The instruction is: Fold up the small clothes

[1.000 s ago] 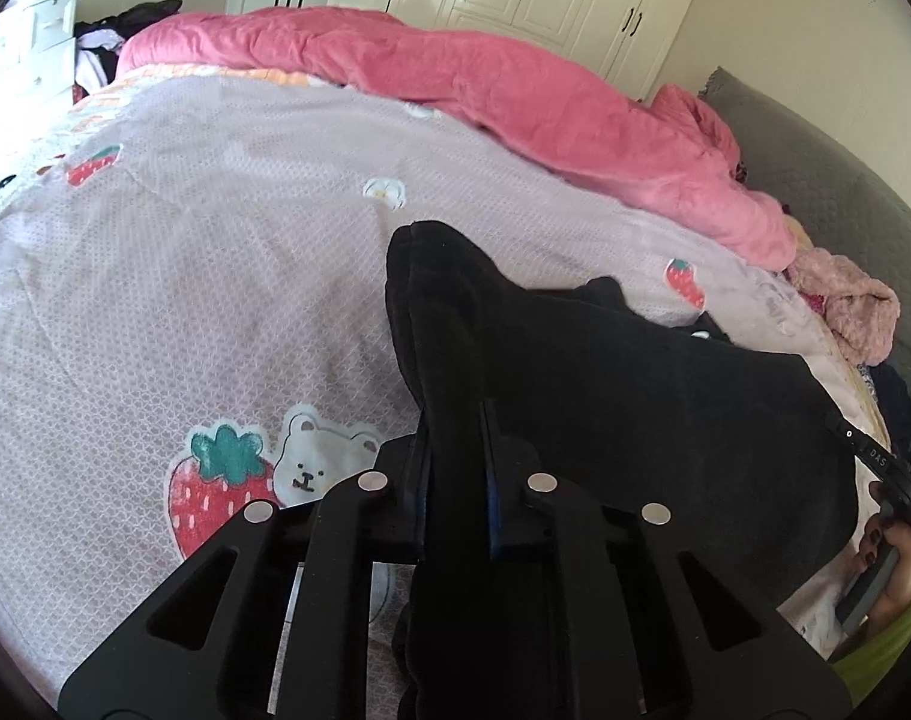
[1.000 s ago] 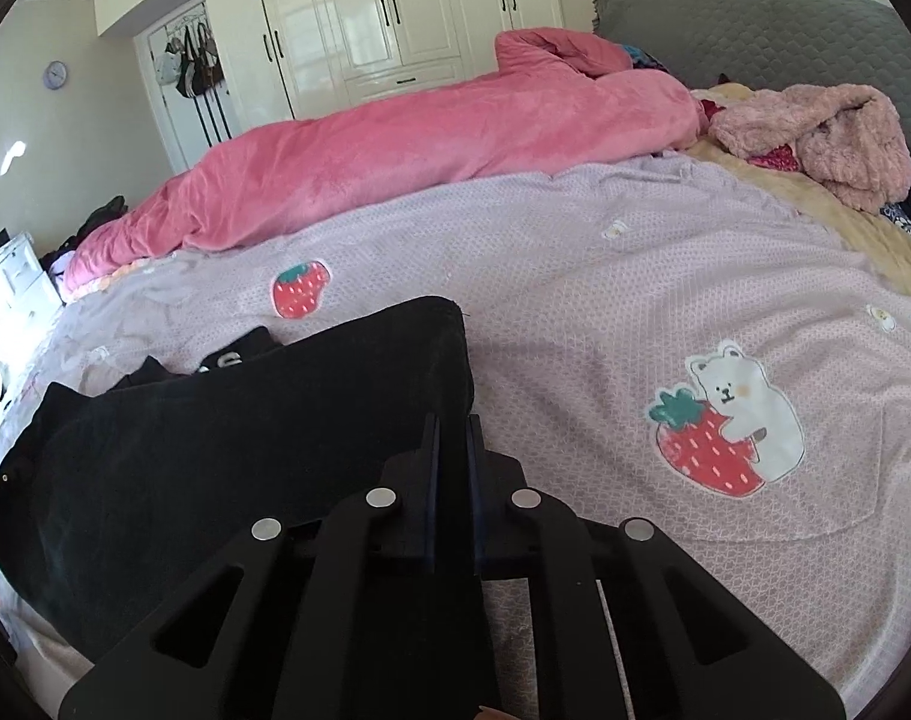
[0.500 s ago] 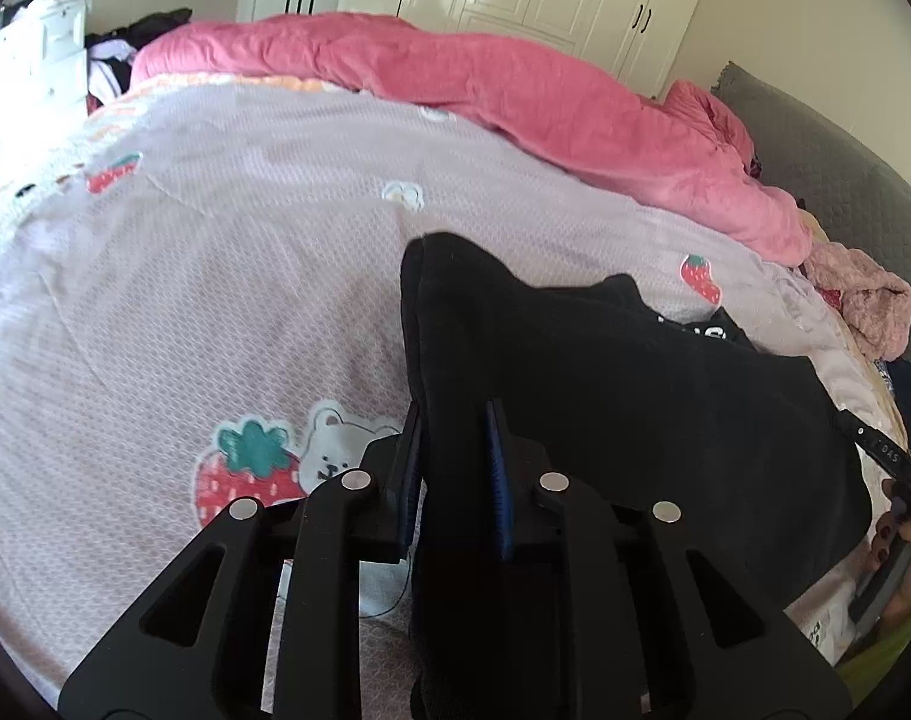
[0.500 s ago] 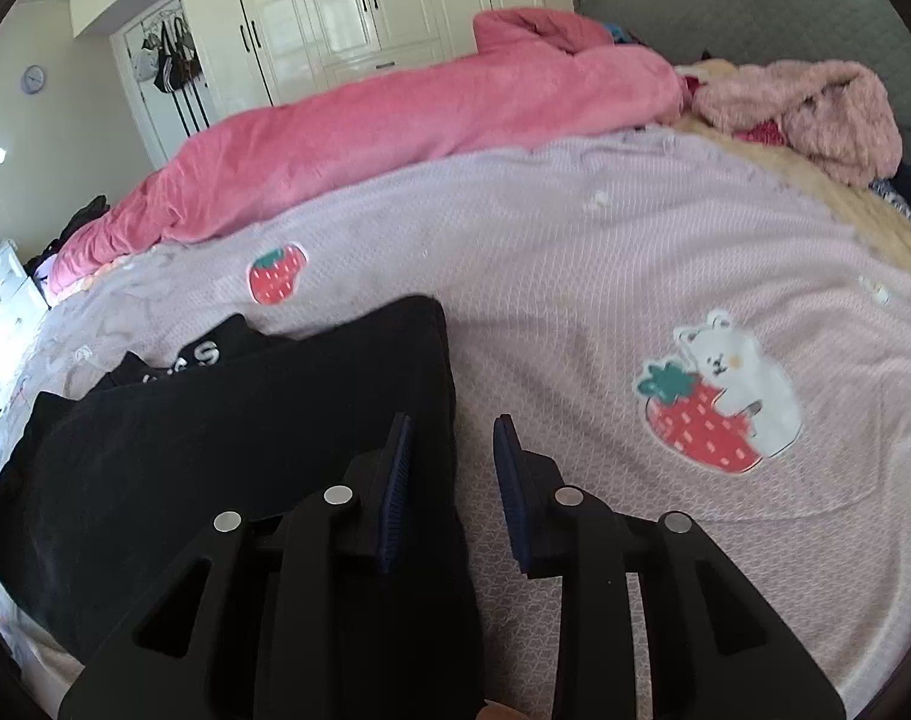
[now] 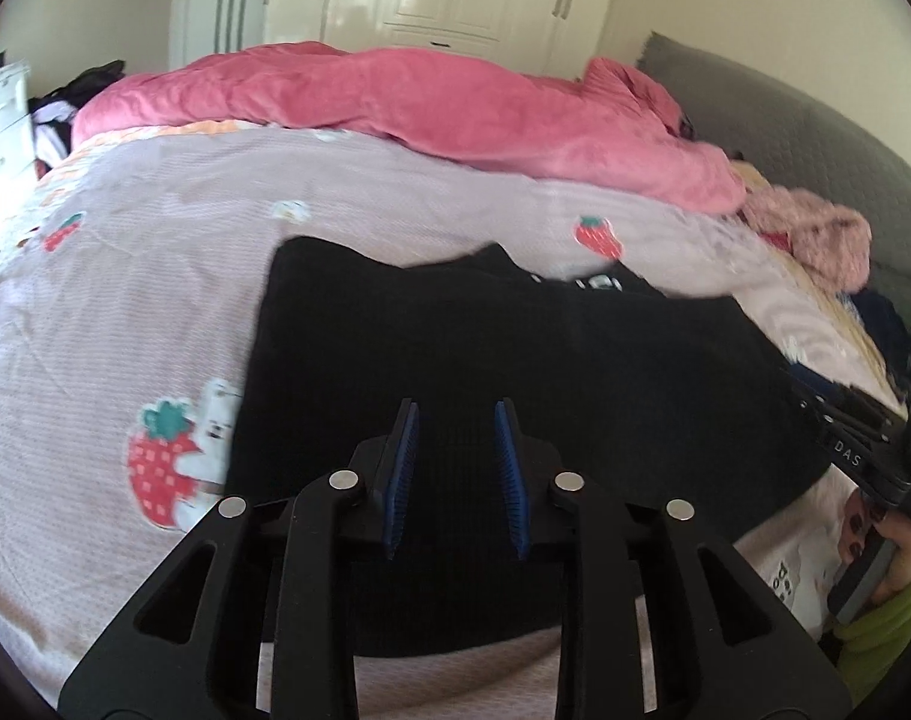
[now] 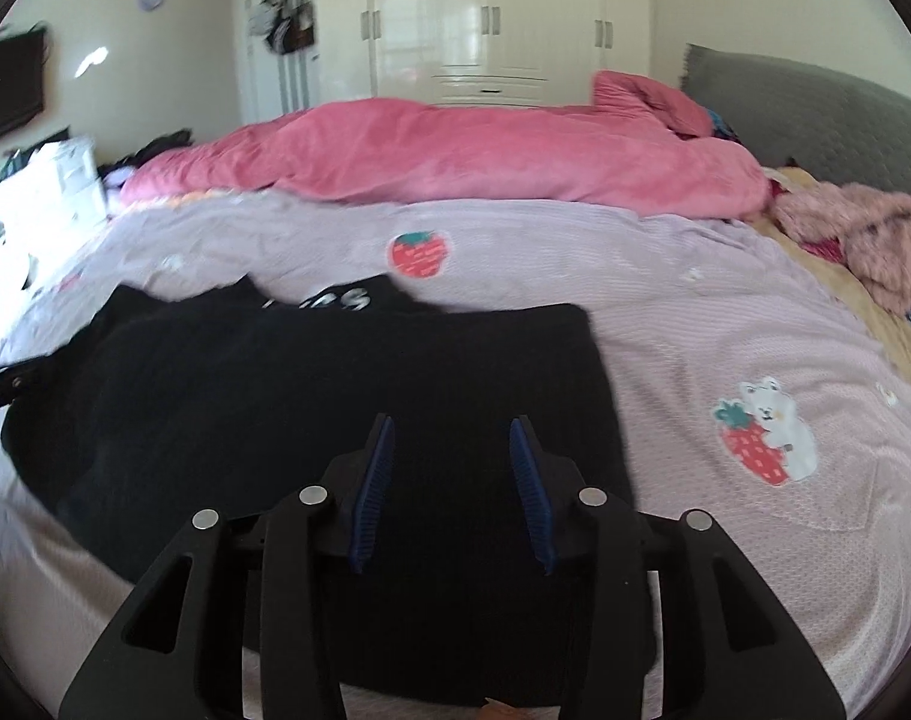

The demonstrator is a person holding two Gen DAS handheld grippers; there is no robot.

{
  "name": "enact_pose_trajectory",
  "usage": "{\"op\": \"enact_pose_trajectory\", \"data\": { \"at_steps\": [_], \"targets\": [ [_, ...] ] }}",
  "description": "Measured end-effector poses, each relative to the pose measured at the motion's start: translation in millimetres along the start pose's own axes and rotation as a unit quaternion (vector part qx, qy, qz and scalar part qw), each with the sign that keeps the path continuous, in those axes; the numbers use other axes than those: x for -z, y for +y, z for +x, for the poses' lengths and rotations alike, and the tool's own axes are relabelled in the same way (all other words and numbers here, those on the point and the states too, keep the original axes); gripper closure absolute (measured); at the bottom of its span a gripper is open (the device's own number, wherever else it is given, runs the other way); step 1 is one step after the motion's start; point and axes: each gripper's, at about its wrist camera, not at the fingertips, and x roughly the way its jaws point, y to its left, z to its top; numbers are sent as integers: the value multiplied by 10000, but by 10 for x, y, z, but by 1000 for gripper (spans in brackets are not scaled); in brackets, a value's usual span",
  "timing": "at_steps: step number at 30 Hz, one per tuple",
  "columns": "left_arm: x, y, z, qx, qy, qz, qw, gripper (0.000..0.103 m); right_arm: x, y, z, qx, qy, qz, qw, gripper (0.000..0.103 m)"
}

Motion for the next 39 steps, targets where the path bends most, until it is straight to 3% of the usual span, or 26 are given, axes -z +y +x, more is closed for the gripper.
{"op": "enact_pose_trajectory", "data": {
  "at_steps": [5, 10, 31, 33, 39],
  "targets": [
    [147, -95, 208, -156, 405, 197, 9989, 77, 123, 102, 95, -63, 369, -64, 9993, 64],
    [233, 10, 240, -153, 451, -22, 9989, 78, 218, -79, 144, -150, 642, 333, 9973, 57],
    [483, -16, 44, -272, 362, -64, 9990, 77, 394, -179, -42, -250, 637, 647, 9956, 56],
    [489, -16, 6, -232, 332, -70, 9992, 70, 398, -180, -73, -274, 615, 677, 9954, 54],
    [518, -19, -117, -232, 228, -74, 9994, 63, 421, -143, -214, -265, 457, 668, 9964, 42]
  ]
}}
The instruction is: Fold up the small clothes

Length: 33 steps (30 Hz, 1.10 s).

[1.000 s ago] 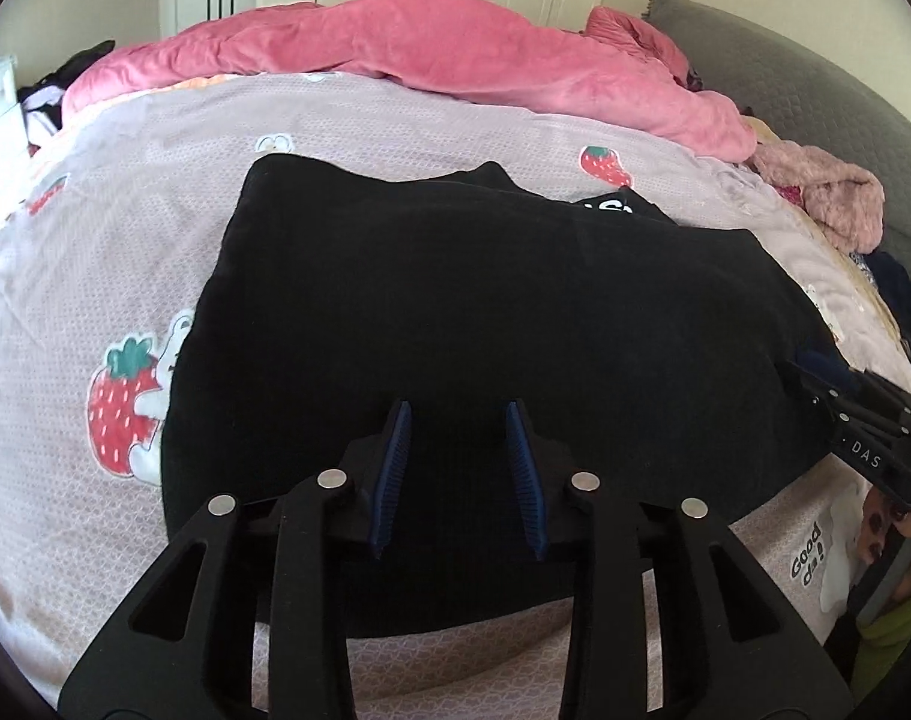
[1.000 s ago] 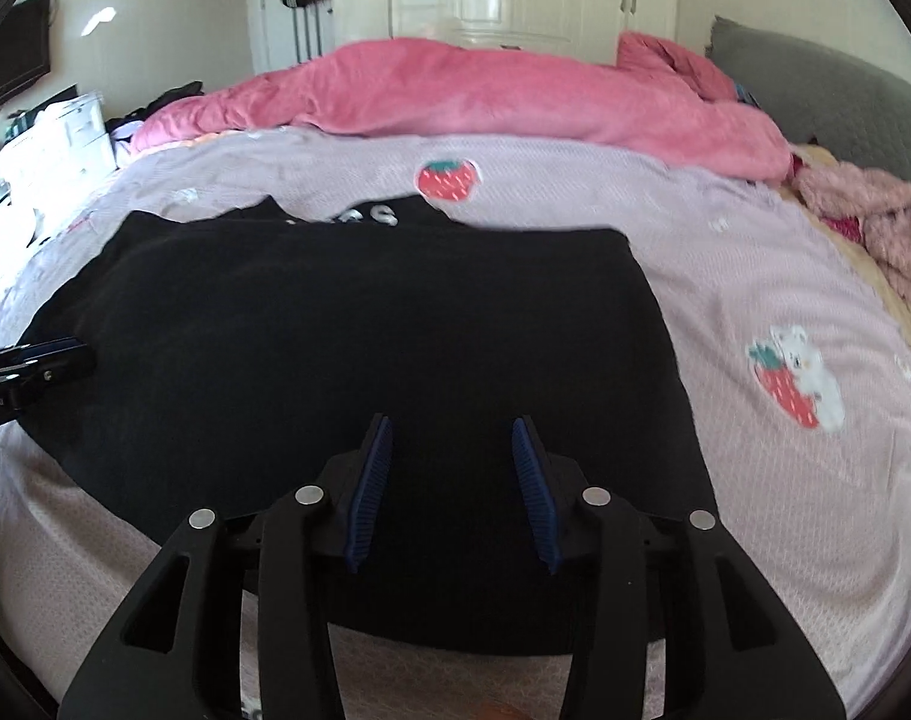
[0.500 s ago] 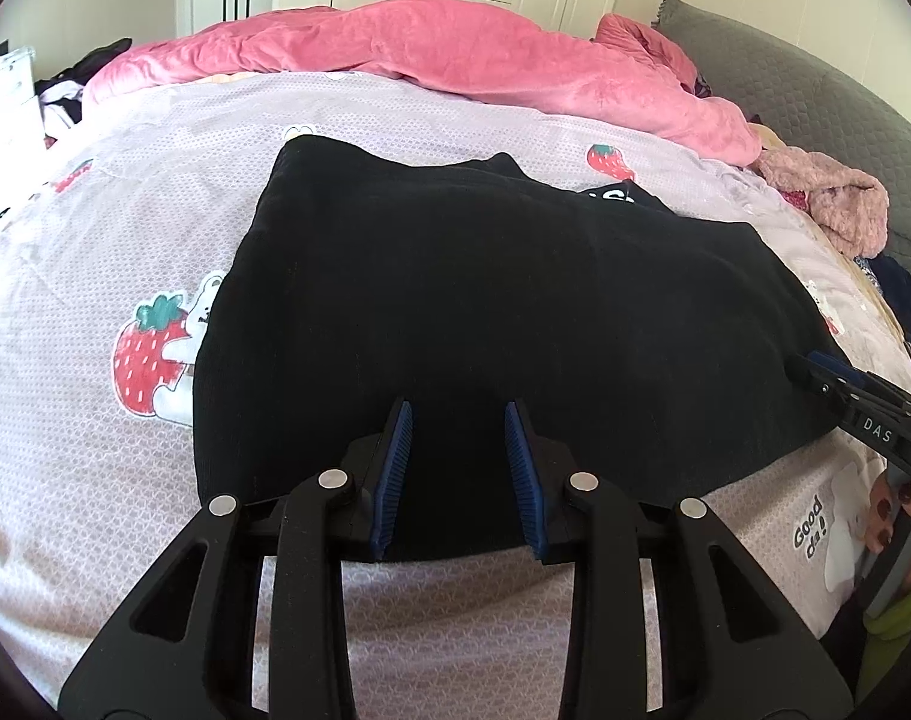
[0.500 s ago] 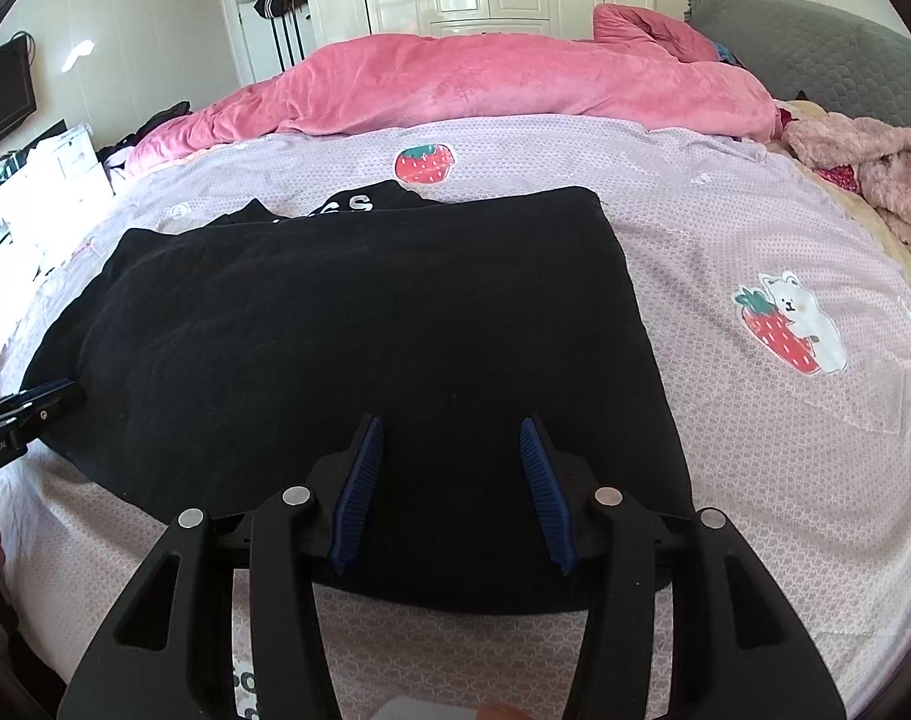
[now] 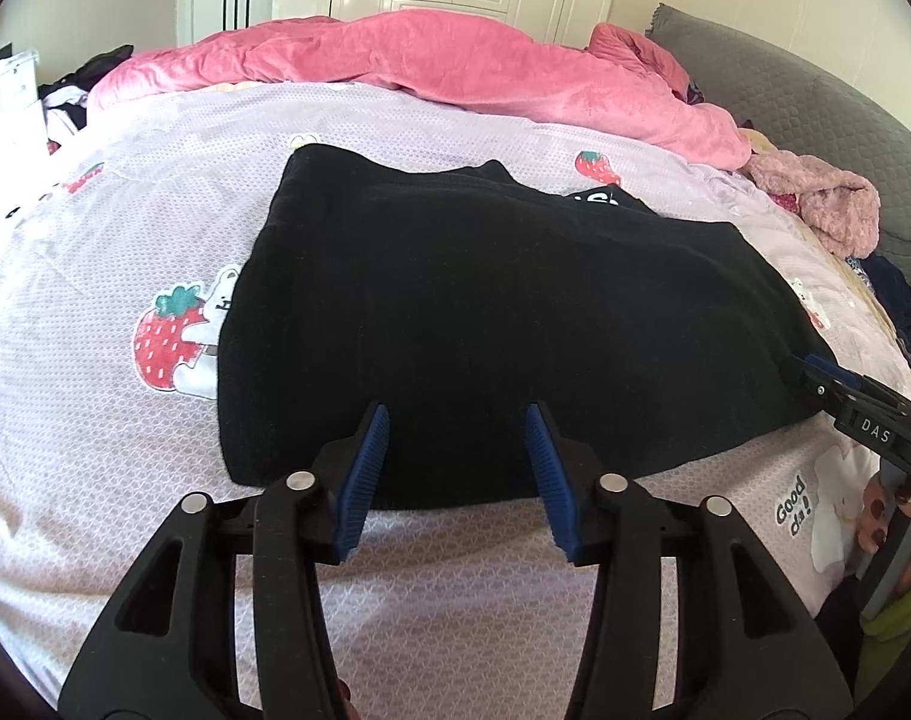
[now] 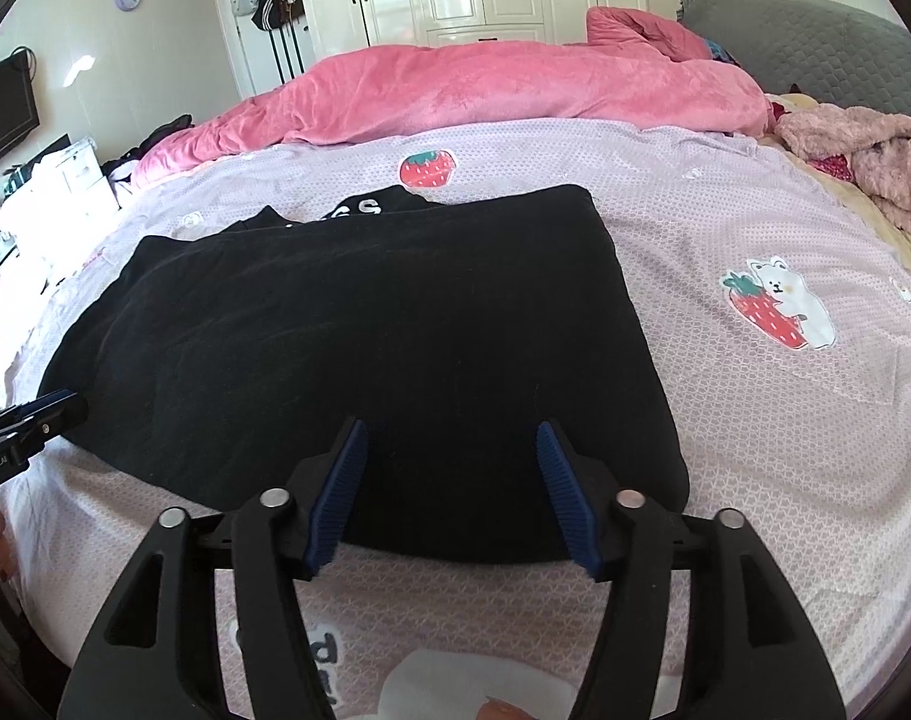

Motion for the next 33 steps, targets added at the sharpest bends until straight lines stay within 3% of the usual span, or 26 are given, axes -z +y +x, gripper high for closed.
{"op": "enact_pose_trajectory", "data": {
  "at_steps": [7, 8, 9, 18, 33],
  "targets": [
    [21, 75, -196, -31, -174, -72, 9998, 48, 32, 44, -191, -62, -270, -40, 9996, 39],
    [22, 97, -230, -80, -216, -77, 9997, 44, 38, 57, -209, -55, -290, -46, 9996, 28],
    [18, 134, -261, -145, -254, -84, 9995, 41, 46, 71, -235, -50, -326, -55, 9994, 23],
    [-31, 441, -468, -617, -505, -265, 9965, 19, 61, 425, -478, 96, -669, -578, 9960, 19],
    [-87, 896, -678, -1012, -707, -714, 9898, 18, 151, 1401, -451, -540, -530, -1429, 9868, 17]
  ]
}}
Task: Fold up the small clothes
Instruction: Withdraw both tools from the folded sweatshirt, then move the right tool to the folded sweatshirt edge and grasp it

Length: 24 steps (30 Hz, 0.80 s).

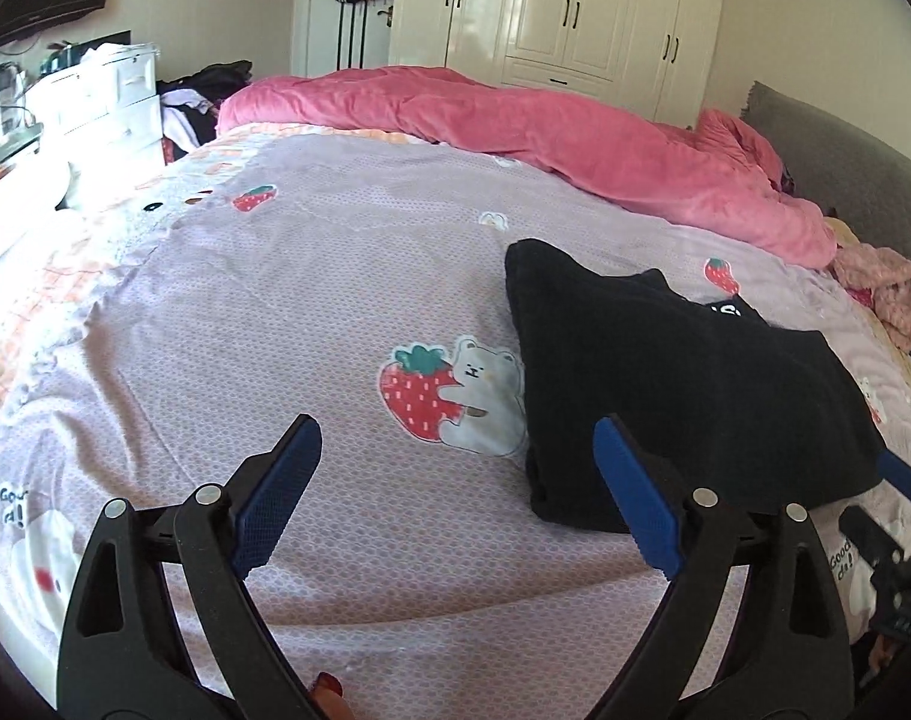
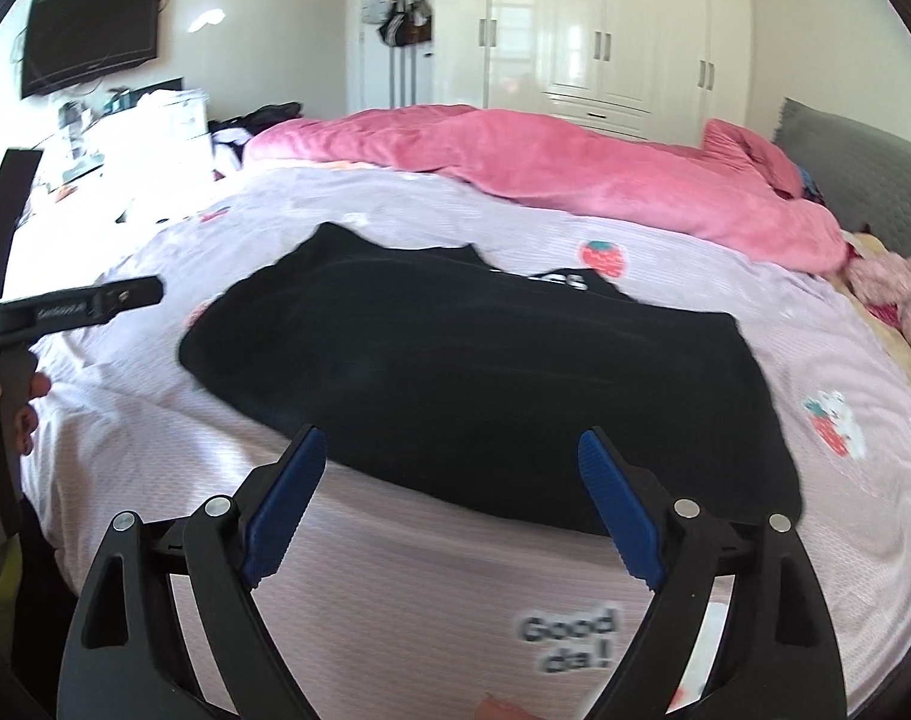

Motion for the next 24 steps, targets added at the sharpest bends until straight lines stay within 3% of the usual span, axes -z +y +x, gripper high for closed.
{"op": "enact_pose_trajectory", "data": {
  "at_steps": [12, 14, 24],
  "targets": [
    [-5, 204, 72, -209, 1, -208, 9996, 17, -178, 497, 288, -351, 208, -174, 9990, 14],
    [-1, 232, 98, -260, 16, -234, 9994, 9, -190, 555, 365, -406, 271, -200, 9986, 14],
    [8, 334, 212, -333, 95, -390, 9986, 9, -207, 878, 740, -336, 554, -593, 9961, 14]
  ]
}}
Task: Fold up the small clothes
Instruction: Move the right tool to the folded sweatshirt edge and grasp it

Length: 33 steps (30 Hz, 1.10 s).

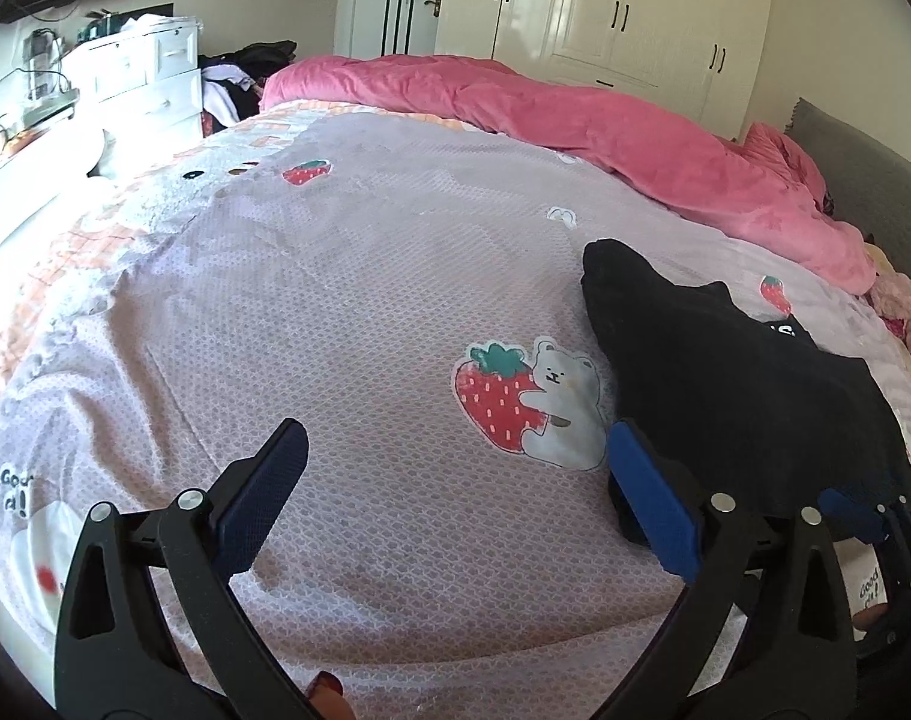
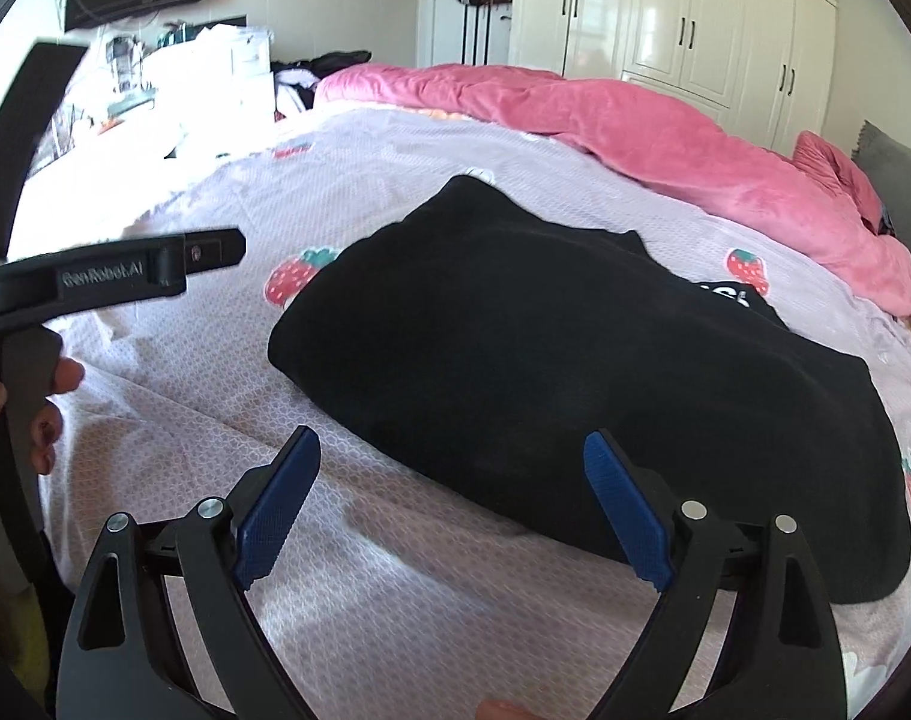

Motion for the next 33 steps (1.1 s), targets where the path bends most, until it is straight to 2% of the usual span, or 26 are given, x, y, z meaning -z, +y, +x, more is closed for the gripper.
{"op": "enact_pose_trajectory", "data": {
  "at_steps": [2, 6, 9, 16, 21, 22, 23, 24, 25, 26, 28, 31, 33],
  "targets": [
    [3, 8, 30, -17, 25, -46, 10000, 9, -2, 51, 66, 28, 25, -82, 10000, 14],
    [17, -5, 126, -51, 144, -47, 9999, 9, 4, 159, 241, 379, 160, -319, 9986, 14],
    [15, -29, 159, -53, 177, -42, 9998, 9, -16, 206, 328, 524, 108, -409, 9977, 14],
    [12, -57, 217, -75, 241, -45, 9997, 9, -98, 188, 419, 646, -7, -457, 9969, 16],
    [1, -71, 273, -61, 279, -77, 9996, 9, -122, 145, 423, 730, -87, -413, 9964, 31],
    [6, -78, 293, -70, 313, -74, 9995, 9, -120, 154, 410, 707, -113, -417, 9966, 39],
    [12, -85, 308, -70, 339, -63, 9994, 9, -115, 154, 393, 635, -168, -427, 9969, 52],
    [13, -95, 318, -66, 347, -59, 9994, 9, -116, 156, 379, 554, -210, -439, 9973, 60],
    [15, -99, 320, -50, 346, -62, 9994, 9, -115, 169, 359, 506, -248, -454, 9974, 82],
    [13, -103, 320, -14, 341, -79, 9994, 9, -116, 164, 334, 495, -304, -434, 9974, 94],
    [4, -107, 326, 71, 337, -141, 9993, 9, -122, 97, 276, 366, -423, -234, 9982, 95],
    [-14, -86, 381, 529, 446, -464, 9965, 9, -117, -83, 206, 28, -535, 236, 9983, 96],
    [-38, -61, 423, 883, 531, -754, 9918, 9, -107, -181, 146, -183, -658, 482, 9965, 96]
  ]
}}
